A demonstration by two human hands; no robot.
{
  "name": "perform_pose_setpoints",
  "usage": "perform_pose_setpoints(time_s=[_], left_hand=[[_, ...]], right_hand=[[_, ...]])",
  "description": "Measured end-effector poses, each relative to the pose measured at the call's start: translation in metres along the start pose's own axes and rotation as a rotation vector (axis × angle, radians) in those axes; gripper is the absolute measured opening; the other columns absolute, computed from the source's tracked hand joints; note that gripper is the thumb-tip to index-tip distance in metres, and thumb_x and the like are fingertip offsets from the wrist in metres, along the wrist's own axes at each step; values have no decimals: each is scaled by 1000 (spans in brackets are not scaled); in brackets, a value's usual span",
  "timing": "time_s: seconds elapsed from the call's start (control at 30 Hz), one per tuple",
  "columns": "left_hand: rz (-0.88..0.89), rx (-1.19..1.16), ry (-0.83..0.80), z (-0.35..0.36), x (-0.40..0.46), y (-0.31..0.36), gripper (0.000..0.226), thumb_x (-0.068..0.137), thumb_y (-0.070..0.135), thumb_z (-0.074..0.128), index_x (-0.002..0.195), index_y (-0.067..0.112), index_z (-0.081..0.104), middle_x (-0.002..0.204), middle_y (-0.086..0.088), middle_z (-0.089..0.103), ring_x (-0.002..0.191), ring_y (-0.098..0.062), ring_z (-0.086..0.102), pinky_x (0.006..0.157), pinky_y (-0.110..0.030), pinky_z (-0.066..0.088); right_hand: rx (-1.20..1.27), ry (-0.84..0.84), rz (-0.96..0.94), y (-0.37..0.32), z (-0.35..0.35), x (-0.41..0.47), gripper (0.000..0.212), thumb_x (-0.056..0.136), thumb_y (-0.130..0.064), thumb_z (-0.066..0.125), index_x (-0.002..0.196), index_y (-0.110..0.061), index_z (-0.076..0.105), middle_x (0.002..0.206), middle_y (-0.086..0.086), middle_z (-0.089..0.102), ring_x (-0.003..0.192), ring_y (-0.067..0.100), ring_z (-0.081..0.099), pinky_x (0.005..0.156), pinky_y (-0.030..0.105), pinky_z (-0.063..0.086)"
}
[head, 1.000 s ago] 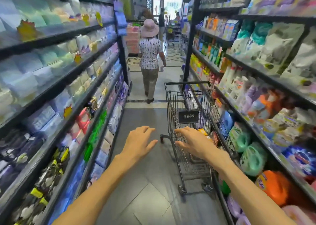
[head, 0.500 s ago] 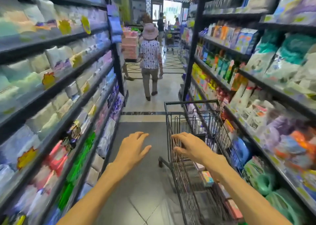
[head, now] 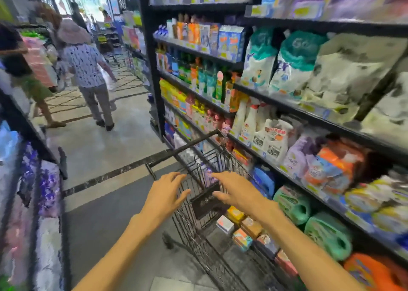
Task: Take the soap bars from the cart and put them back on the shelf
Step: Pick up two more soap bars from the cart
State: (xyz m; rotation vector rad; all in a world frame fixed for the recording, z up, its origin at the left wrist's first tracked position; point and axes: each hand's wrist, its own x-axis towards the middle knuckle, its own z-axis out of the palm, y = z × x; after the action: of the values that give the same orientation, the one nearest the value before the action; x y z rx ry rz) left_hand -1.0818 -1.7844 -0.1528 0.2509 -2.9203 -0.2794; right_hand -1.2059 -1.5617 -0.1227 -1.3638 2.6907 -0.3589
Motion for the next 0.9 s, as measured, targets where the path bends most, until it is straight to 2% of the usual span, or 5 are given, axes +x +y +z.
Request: perform_pose_setpoints(time_s=[0.23, 0.37, 0.47, 0.63, 0.9], left_hand=[[278, -63, -78, 54, 135, 15, 56, 101, 55, 46, 145, 21, 47, 145, -3, 52, 130, -26, 51, 100, -44, 49], [407, -100, -155, 89, 200, 40, 54, 100, 52, 49, 141, 18, 51, 136, -4, 57, 121, -27, 56, 94, -43, 51], [514, -106, -204, 120, 237, 56, 53, 98, 55, 47, 139, 22, 52, 130, -2, 59, 115, -27, 59, 90, -42, 52], [569, -156, -352, 180, 274, 76, 53, 99, 50, 50, 141, 18, 51, 133, -4, 58, 118, -28, 59, 95, -43, 51], [548, -150, -684, 318, 287, 59, 49, 100, 43, 53, 142, 18, 47, 136, -8, 53, 122, -33, 54, 96, -45, 49]], right_hand=[[24, 50, 272, 78, 9, 35, 63, 95, -46, 60, 151, -30, 36, 145, 0, 52, 132, 25, 48, 101, 45, 47], [59, 63, 402, 127, 16, 46, 55, 92, -48, 63, 142, -34, 43, 135, 2, 59, 125, 28, 53, 97, 48, 48], [75, 70, 507, 160, 22, 48, 57, 93, -47, 63, 144, -31, 44, 139, 0, 56, 126, 25, 51, 100, 42, 45], [139, 79, 658, 202, 51, 43, 59, 96, -46, 58, 148, -27, 40, 142, -1, 53, 129, 22, 49, 103, 39, 43], [289, -96, 858, 240, 158, 37, 60, 98, -47, 54, 151, -28, 35, 147, 2, 48, 133, 25, 46, 106, 42, 42]])
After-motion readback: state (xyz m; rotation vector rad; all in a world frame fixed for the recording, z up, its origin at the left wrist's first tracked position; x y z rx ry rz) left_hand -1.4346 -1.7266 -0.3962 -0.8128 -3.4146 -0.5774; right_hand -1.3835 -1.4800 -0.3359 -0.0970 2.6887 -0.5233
